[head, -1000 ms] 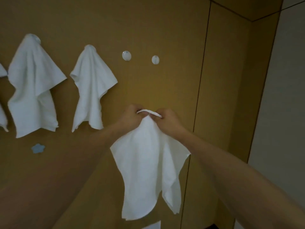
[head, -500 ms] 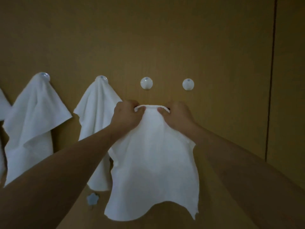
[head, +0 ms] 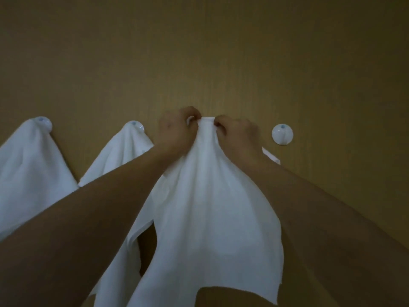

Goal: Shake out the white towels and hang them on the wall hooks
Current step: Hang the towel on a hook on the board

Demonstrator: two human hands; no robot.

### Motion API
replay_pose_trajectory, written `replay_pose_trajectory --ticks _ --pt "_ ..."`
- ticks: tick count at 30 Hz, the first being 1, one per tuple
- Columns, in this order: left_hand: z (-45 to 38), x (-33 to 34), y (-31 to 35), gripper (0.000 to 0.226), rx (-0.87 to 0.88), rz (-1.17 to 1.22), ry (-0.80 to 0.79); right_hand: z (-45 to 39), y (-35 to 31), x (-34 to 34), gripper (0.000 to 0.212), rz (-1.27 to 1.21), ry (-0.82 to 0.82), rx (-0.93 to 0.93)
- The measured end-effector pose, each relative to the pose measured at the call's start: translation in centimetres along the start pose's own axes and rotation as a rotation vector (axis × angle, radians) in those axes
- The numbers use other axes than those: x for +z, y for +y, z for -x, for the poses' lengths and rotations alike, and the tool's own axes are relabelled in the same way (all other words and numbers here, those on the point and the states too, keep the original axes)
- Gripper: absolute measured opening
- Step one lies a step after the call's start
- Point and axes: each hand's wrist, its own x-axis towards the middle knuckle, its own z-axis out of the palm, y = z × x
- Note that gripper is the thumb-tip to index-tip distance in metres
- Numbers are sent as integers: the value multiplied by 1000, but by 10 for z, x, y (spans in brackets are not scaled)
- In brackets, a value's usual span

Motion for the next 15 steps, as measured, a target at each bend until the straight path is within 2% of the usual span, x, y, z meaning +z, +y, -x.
replay_pose_trajectory --ticks 3,6,10,15 --pt "19 19 -8 22 68 -21 46 18 -3 20 32 -105 93 92" --pt "40 31 -3 24 90 103 105 39 -14 31 34 -236 207 166" --pt "51 35 5 27 -10 225 82 48 -26 34 31 -436 147 302" --pt "61 34 6 26 -152 465 -43 54 -29 25 48 -669 71 314"
